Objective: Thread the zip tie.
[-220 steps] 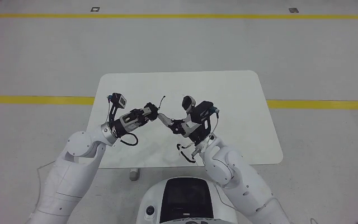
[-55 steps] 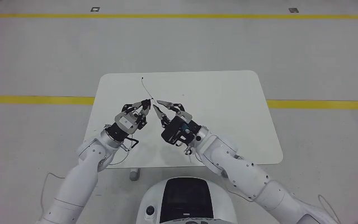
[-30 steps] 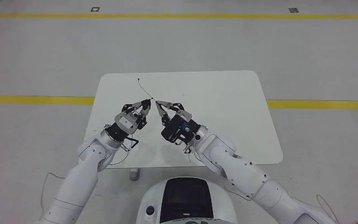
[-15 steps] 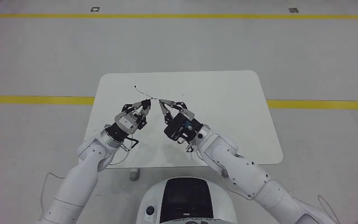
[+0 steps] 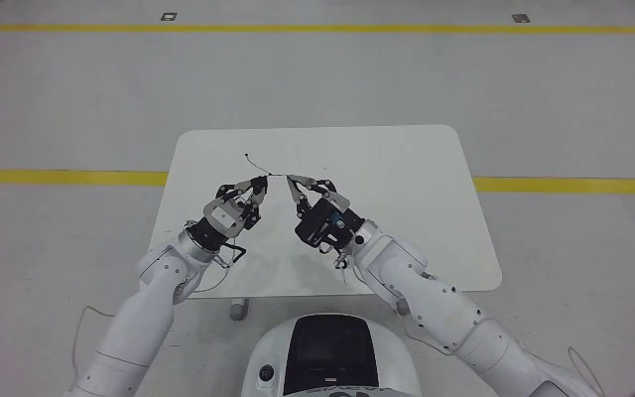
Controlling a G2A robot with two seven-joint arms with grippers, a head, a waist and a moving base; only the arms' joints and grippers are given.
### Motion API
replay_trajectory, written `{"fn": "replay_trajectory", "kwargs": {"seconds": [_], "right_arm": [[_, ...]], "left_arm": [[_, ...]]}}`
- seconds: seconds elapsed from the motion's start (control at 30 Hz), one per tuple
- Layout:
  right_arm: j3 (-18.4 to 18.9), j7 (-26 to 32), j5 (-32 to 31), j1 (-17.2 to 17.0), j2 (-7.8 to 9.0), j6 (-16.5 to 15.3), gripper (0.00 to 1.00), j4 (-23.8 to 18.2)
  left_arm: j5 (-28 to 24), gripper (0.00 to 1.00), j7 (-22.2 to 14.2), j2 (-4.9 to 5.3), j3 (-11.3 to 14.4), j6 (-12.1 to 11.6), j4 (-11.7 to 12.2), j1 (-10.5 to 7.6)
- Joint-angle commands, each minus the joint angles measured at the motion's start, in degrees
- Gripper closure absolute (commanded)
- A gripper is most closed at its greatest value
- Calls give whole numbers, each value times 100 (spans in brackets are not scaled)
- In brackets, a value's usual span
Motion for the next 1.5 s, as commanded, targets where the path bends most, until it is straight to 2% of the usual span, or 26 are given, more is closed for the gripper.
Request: {"fn": "replay_trajectory", "kwargs": {"seconds": [0.0,0.8,1.47], "right_arm": [[7,22,0,-9,15,9,100,-16],[49,117,0,-156,195,140,100,-160],[106,160,0,-215,259,174,100,-170]], "left_arm": [[0,100,0,0,0,0,0,0],[0,100,0,0,0,0,0,0],[0,100,0,0,0,0,0,0]]}}
